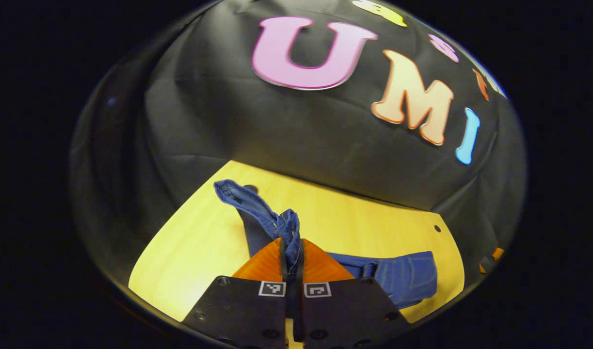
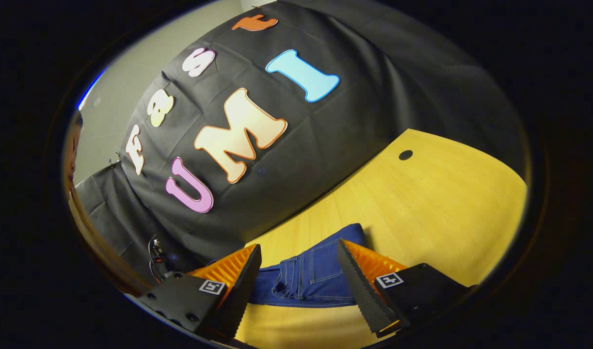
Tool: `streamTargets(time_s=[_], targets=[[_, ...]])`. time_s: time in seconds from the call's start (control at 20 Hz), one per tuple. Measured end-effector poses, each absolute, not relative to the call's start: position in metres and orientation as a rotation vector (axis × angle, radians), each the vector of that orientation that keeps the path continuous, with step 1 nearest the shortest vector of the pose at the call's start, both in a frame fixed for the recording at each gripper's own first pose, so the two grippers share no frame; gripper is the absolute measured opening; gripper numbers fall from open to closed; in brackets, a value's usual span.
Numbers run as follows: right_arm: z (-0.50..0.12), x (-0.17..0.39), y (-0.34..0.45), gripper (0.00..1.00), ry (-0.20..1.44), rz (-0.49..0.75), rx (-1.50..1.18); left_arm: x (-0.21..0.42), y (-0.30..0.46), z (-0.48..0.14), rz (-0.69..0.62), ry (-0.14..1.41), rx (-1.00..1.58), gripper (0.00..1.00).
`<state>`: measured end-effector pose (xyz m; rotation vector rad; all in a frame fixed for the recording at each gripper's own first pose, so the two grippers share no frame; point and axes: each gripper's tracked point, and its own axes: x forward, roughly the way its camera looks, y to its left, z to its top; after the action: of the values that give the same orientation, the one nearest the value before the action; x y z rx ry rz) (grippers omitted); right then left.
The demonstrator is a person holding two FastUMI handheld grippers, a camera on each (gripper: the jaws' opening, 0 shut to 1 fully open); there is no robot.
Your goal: Grasp the waist and the cuffs of the jeans and fold them to make the two legs overlap; first hold the waist and fold one-third of the jeans toward the cuffs, then hold the cuffs and fold the remaining one-third in the same direction to finish folding.
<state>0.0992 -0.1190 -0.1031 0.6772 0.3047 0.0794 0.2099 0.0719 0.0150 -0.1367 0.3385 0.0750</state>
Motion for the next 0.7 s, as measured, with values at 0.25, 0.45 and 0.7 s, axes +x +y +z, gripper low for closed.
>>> streamTargets(time_s=[0.25,0.45,0.7], targets=[[-0.111,0.086,-0.165,0.97,0.328,0.089,0.672,0.230,-0.046,0.044,-0.034,0.312,-0.061,0.00],[-0.122,0.070,-0.179,0.97,0.353,0.080,0.626,0.233,-0.135,0.045,-0.161,0.347,0.030,0.00],[-0.139,0.052,-0.180,0.97,0.392,0.088,0.626,0.229,-0.227,0.014,-0.280,0.407,0.108,0.00]])
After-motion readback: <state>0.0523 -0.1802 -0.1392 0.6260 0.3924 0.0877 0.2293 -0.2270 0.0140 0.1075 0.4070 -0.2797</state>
